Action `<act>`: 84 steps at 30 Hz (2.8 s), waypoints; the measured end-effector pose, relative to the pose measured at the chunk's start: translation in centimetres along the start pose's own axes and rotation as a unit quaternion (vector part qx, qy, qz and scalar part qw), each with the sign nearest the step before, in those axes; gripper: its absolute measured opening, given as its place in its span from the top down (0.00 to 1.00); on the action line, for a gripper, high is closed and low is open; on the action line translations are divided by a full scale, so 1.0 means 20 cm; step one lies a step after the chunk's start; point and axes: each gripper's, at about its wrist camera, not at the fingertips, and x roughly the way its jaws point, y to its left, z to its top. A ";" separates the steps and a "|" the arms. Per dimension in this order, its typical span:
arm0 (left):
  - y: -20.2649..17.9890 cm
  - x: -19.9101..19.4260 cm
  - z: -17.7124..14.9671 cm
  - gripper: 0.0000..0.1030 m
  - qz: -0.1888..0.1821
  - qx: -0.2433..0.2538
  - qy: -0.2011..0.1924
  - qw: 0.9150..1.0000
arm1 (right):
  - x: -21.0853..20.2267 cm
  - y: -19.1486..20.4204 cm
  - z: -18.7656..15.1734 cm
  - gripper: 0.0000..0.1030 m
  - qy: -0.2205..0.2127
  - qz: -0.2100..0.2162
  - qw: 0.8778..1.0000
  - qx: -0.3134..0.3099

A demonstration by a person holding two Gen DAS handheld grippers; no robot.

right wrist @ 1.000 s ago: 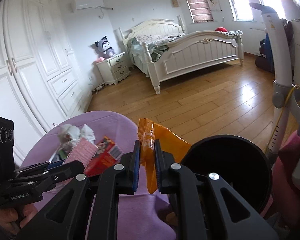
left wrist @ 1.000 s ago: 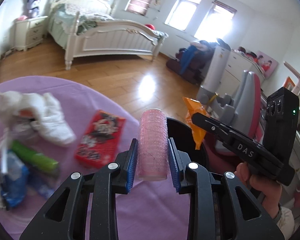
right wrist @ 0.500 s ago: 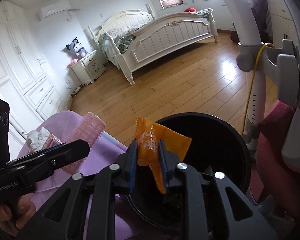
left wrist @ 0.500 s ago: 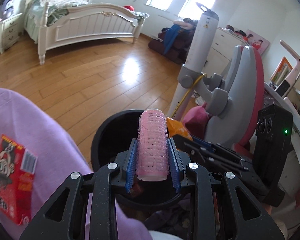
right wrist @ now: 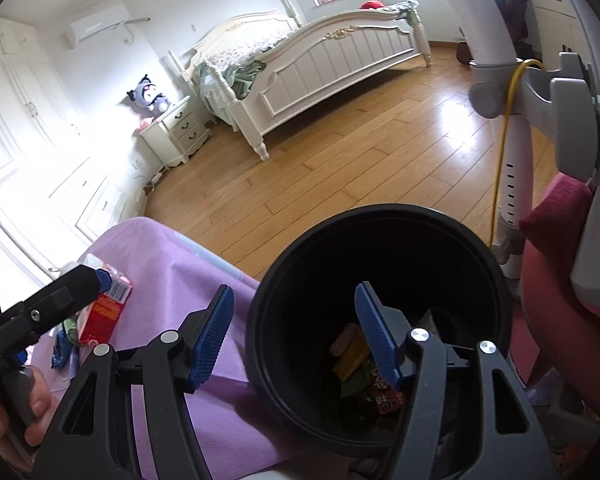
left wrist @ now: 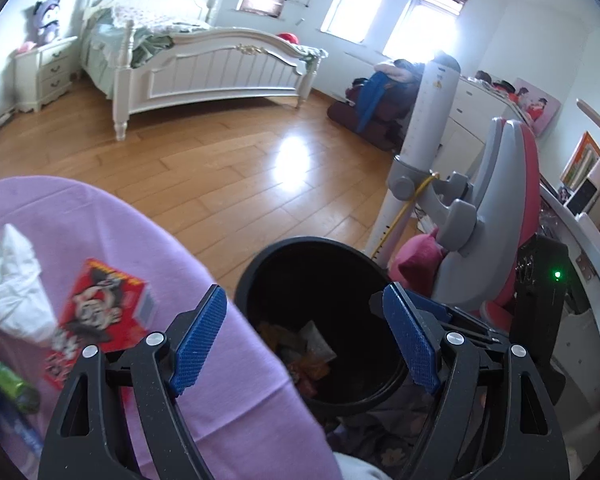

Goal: Collect trash
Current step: 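Move both open grippers back over the remaining trash on the table, then grasp the black battery card with the left gripper while the right grasps the white fluffy pom-pom, then carry the battery card and pom-pom over the bin and open both grippers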

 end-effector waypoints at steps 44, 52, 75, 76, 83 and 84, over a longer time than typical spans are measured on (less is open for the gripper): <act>1.21 -0.80 -0.41 0.16 0.176 -0.053 0.053 0.982 | 0.81 1.89 -0.03 0.40 0.181 0.044 0.895 -0.406; 1.24 -0.82 -0.44 0.32 0.174 -0.019 0.040 0.984 | 0.60 1.85 -0.07 0.63 0.127 0.121 0.919 -0.354; 1.40 -1.15 -0.51 0.74 0.200 -0.147 -0.064 0.967 | 0.06 1.32 -0.29 0.62 0.073 0.199 0.962 -0.173; 1.38 -1.15 -0.50 0.86 0.222 -0.135 -0.064 0.964 | 0.05 1.33 -0.30 0.62 0.074 0.200 0.961 -0.174; 1.53 -1.19 -0.50 0.95 0.228 -0.199 -0.069 0.951 | 0.04 1.33 -0.33 0.62 0.077 0.199 0.960 -0.179; 1.56 -1.21 -0.50 0.95 0.218 -0.205 -0.071 0.951 | 0.04 1.33 -0.33 0.62 0.077 0.199 0.961 -0.179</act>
